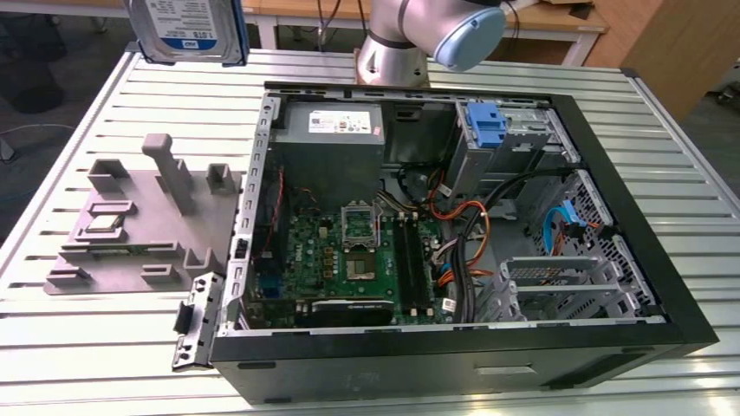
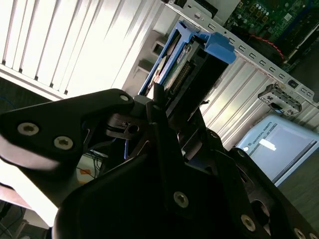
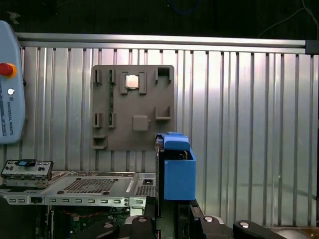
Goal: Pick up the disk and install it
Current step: 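Pick up the disk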
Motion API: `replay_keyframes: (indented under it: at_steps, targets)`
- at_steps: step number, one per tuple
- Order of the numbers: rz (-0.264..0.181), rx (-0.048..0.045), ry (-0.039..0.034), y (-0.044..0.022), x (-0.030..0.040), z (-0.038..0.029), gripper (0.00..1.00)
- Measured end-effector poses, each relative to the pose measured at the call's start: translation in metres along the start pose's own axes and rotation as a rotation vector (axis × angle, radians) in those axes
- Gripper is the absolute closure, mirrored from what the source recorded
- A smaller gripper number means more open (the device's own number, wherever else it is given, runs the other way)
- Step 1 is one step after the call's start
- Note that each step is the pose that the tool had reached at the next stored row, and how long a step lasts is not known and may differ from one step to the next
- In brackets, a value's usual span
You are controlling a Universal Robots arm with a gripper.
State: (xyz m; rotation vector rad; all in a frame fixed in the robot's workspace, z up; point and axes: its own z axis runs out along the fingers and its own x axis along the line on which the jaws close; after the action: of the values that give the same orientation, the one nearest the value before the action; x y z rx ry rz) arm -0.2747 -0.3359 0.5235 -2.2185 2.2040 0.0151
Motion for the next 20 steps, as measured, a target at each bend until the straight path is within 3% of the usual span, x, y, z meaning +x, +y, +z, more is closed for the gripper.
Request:
replay_keyframes:
  at_steps: [15,20]
  targets:
    - [0.000,0.0000,0.0000,-0.0253,0.0002,0.0018,0.65]
    - [0.000,0.0001,0.0000,-0.0277,0.0002,0.0019,0.65]
